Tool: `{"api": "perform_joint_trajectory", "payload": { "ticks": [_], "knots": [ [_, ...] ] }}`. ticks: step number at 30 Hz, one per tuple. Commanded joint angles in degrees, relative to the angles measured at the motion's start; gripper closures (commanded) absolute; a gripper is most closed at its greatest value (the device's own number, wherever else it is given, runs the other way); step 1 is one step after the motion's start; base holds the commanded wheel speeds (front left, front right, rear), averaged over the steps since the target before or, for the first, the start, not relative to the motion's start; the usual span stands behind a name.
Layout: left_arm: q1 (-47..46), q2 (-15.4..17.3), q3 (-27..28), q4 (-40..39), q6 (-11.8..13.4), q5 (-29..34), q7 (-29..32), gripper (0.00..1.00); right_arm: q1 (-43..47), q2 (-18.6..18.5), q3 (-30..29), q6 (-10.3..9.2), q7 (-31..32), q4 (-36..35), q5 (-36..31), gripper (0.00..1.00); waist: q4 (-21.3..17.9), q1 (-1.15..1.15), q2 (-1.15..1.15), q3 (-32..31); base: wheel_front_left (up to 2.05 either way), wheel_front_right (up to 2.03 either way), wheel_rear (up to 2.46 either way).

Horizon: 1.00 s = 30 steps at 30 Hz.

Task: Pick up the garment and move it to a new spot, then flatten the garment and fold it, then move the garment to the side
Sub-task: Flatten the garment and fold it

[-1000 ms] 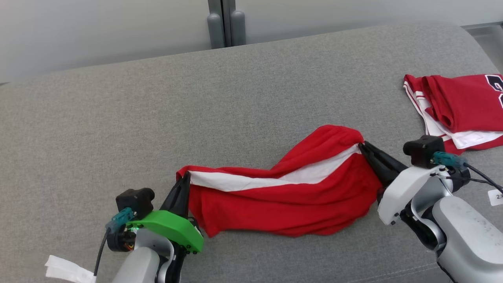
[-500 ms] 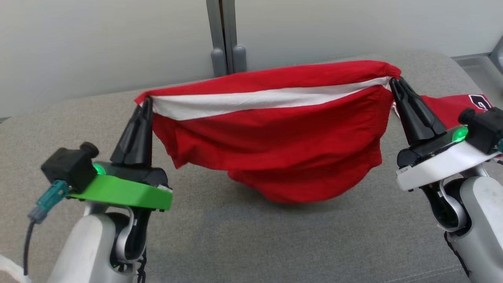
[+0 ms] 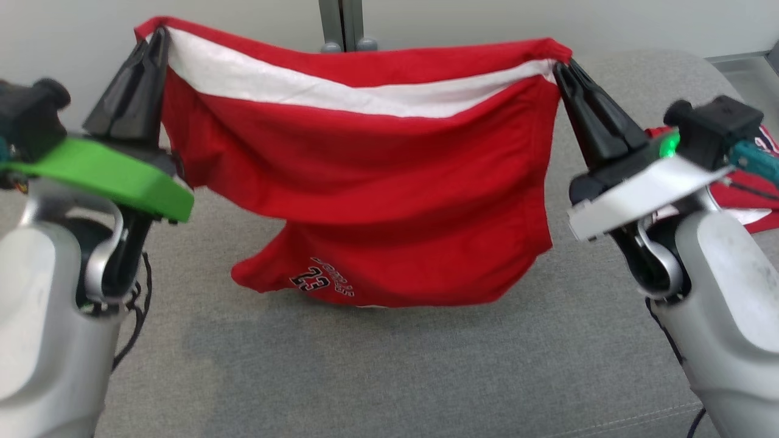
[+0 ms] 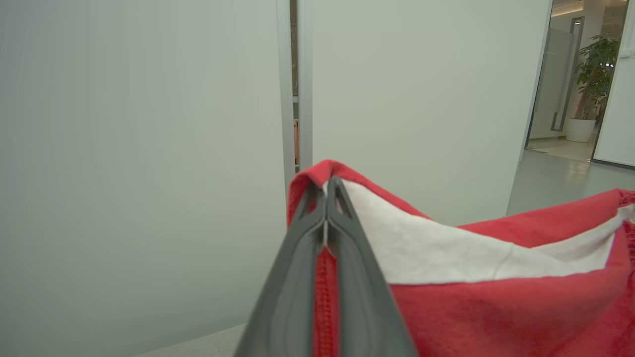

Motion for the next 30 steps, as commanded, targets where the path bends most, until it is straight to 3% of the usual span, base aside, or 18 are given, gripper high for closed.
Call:
{"api": "perform_joint_trajectory", "payload": {
  "ticks": [1, 8, 13, 17, 21, 30],
  "knots": [
    [-4.0, 0.3, -0.2, 2.5, -0.7, 0.2, 0.2, 1.00, -4.2, 1.0, 0.8, -0.08, -1.0, 2.6, -0.2, 1.00, -0.7, 0.00, 0.00, 6.1, 0.00, 0.00, 0.00],
    [-26.5, -0.6, 0.0, 16.9, -2.3, 3.7, -4.5, 1.00, -28.1, 6.7, 0.3, -0.08, -10.6, 20.7, -4.9, 1.00, -0.8, 0.00, 0.00, 14.6, 0.00, 0.00, 0.00],
    [-34.1, -3.4, 0.0, 23.7, -2.9, 5.0, -13.0, 1.00, -35.6, 9.8, -3.7, -0.09, -13.8, 31.0, -8.4, 1.00, 1.0, 0.00, 0.00, 18.5, 0.00, 0.00, 0.00],
    [-30.1, -4.6, -3.5, 27.8, -4.5, 4.6, -17.3, 1.00, -32.8, 10.6, -1.0, -0.07, -14.0, 35.3, -8.9, 1.00, 2.9, 0.00, 0.00, 20.2, 0.00, 0.00, 0.00],
    [-23.5, -5.1, -5.9, 28.9, -5.0, 2.4, -19.9, 1.00, -27.3, 9.6, 0.8, -0.09, -14.0, 35.2, -8.3, 1.00, 4.1, 0.00, 0.00, 20.6, 0.00, 0.00, 0.00],
    [-5.8, -3.9, -6.1, 20.4, -5.4, -1.0, -22.6, 1.00, -11.0, 6.6, 0.1, -0.09, -14.0, 22.5, -5.3, 1.00, 5.7, 0.00, 0.00, 17.5, 0.00, 0.00, 0.00]
  ]
}}
